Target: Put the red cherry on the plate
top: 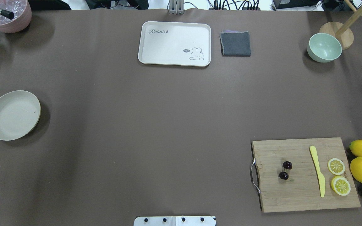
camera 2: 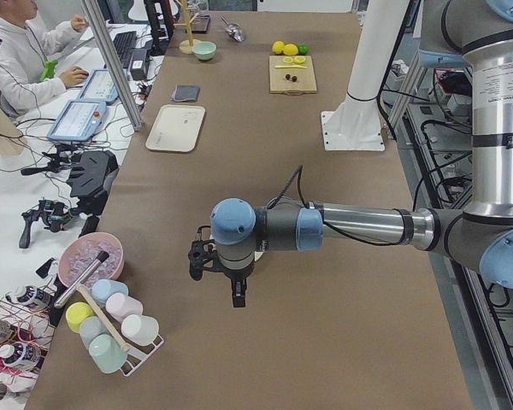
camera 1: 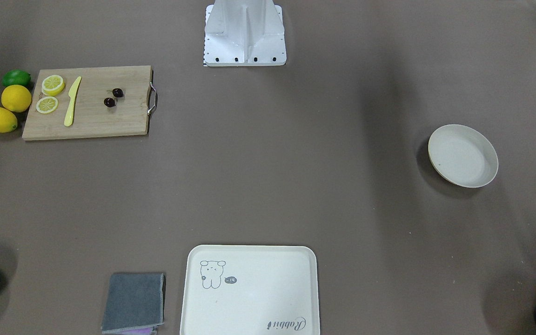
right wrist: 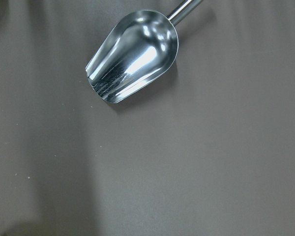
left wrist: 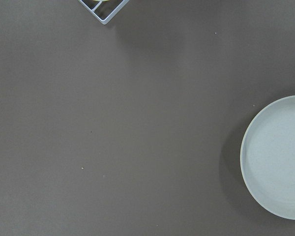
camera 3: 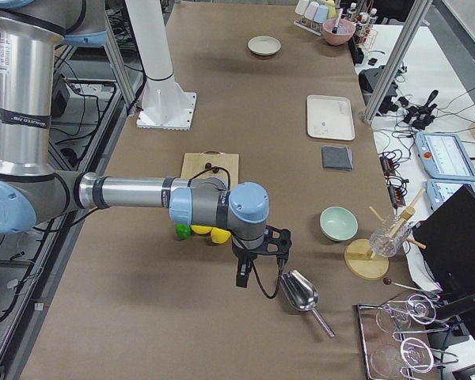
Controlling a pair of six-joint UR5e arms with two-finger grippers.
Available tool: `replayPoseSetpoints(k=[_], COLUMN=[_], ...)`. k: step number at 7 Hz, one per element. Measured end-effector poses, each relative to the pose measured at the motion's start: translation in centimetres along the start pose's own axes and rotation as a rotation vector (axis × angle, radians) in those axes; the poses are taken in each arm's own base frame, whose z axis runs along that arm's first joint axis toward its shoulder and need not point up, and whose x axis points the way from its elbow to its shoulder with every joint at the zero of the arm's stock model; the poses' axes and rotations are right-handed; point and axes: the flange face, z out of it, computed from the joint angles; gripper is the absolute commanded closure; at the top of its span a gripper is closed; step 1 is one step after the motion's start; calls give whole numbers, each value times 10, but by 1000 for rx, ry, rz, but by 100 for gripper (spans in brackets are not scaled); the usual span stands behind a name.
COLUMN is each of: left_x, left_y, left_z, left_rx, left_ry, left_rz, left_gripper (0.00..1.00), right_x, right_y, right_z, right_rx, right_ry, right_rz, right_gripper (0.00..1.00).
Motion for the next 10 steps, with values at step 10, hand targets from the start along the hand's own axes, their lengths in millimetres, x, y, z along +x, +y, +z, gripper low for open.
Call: replayPoseSetpoints(k=[10], left_x=[11], left_y=[-15], left_z=[-54], left_rx=[297], left_ry=[-32], left_rz=[205], left_gripper=[2], right_x=[-76], right_y=[-5], right_z=[-85], right_rx=[316], right_ry=[-52], right_rz=[-269], right_gripper=[0])
